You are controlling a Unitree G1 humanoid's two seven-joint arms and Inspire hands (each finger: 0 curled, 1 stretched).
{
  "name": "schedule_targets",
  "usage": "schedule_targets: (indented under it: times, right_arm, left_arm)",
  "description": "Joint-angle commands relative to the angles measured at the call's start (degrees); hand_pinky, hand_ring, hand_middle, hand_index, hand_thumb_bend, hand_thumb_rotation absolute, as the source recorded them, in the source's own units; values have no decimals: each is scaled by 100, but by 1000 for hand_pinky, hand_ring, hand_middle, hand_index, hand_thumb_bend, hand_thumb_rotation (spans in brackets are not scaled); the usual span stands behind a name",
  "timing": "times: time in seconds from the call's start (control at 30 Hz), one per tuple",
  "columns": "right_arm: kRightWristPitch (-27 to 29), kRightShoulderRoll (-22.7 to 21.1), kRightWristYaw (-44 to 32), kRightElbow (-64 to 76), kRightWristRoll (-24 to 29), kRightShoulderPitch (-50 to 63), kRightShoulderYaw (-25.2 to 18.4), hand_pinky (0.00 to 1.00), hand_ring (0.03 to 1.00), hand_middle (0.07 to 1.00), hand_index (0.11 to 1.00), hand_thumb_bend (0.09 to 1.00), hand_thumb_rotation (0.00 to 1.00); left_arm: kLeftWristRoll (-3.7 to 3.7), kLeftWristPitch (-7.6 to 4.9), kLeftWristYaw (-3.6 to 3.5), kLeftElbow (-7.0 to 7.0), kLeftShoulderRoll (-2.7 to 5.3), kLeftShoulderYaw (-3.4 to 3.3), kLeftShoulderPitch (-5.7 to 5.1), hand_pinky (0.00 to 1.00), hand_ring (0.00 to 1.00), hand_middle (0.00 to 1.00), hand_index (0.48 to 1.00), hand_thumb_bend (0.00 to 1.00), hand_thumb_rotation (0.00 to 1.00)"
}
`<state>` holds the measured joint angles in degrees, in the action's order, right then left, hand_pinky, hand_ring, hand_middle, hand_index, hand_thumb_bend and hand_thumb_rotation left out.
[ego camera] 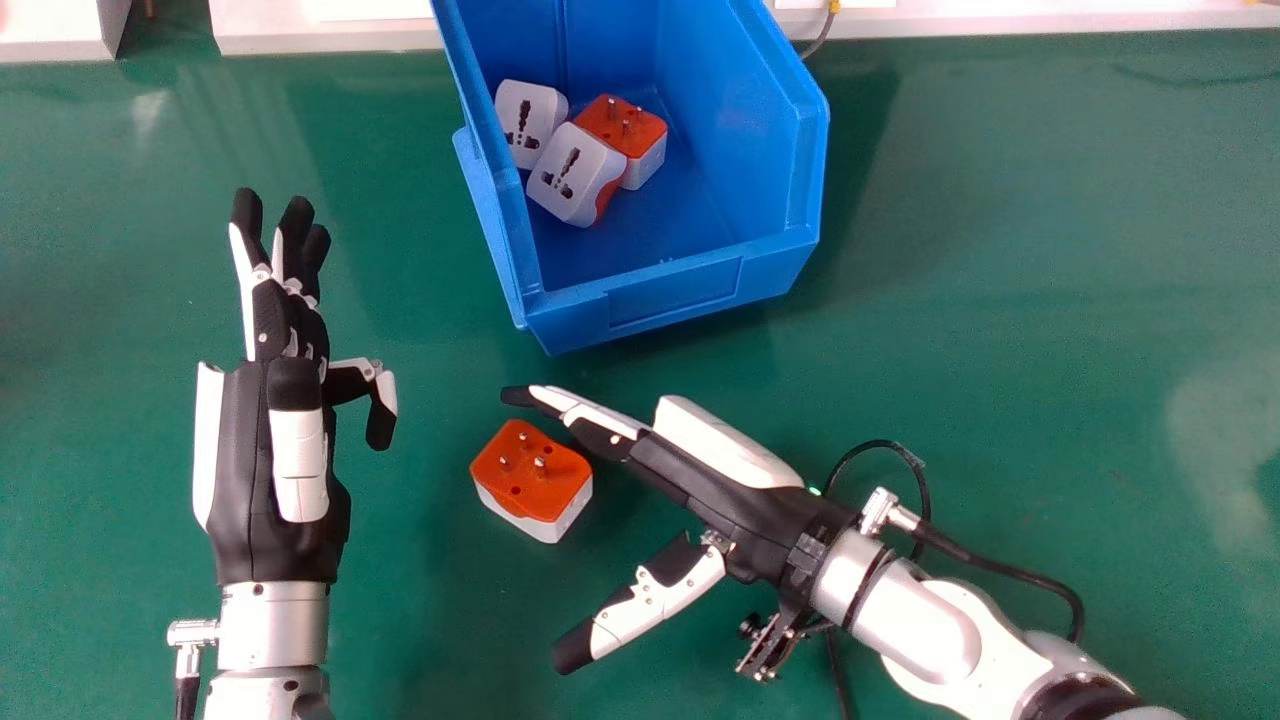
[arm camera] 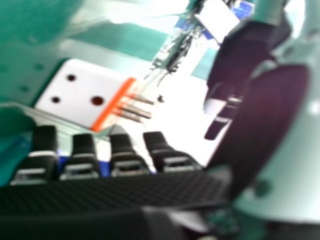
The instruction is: Pick all objects and put in blue box
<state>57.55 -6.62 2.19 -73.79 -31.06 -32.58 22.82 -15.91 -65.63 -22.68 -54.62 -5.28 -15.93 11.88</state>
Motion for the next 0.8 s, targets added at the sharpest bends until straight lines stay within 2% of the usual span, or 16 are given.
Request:
schedule_targets:
  times: [0.0, 0.2, 0.3, 0.4, 0.57, 0.67, 0.77]
  right_arm:
    - [-89, 50, 116, -23, -52, -144, 50, 884, 949, 962, 942, 1000, 402]
    - [-219, 101, 624, -41, -319, -225, 240, 877, 944, 955, 938, 1000, 373]
    - [-357, 122, 1186, -39, -612, -279, 443, 872, 941, 952, 935, 1000, 363]
    - [-586, 127, 2153, 27, -1139, -367, 798, 855, 923, 937, 928, 1000, 352]
    - [-860, 150, 3230, -15, -1663, -452, 1201, 730, 822, 873, 895, 1000, 400]
    - [-1178, 191, 3446, -47, -1839, -497, 1378, 699, 794, 852, 883, 1000, 421]
    - [-1595, 283, 3300, -76, -1848, -536, 1434, 679, 782, 840, 877, 1000, 437]
  left_arm:
    - [-39, -34, -54, 105, -45, 22, 31, 0, 1000, 1000, 955, 1000, 1000]
    - [-41, -41, -91, 70, -51, 4, 40, 0, 1000, 1000, 955, 1000, 1000]
    - [-76, -40, -135, 76, -54, 1, 36, 0, 1000, 1000, 955, 1000, 1000]
    - [-98, -39, -161, 78, -62, -1, 34, 0, 1000, 1000, 955, 1000, 1000]
    - [-112, -40, -174, 75, -62, 3, 30, 0, 1000, 1000, 954, 1000, 1000]
    - [-116, -33, -177, 84, -58, 5, 25, 0, 1000, 1000, 953, 1000, 1000]
    - [-94, -45, -155, 68, -49, 5, 36, 0, 1000, 1000, 953, 1000, 1000]
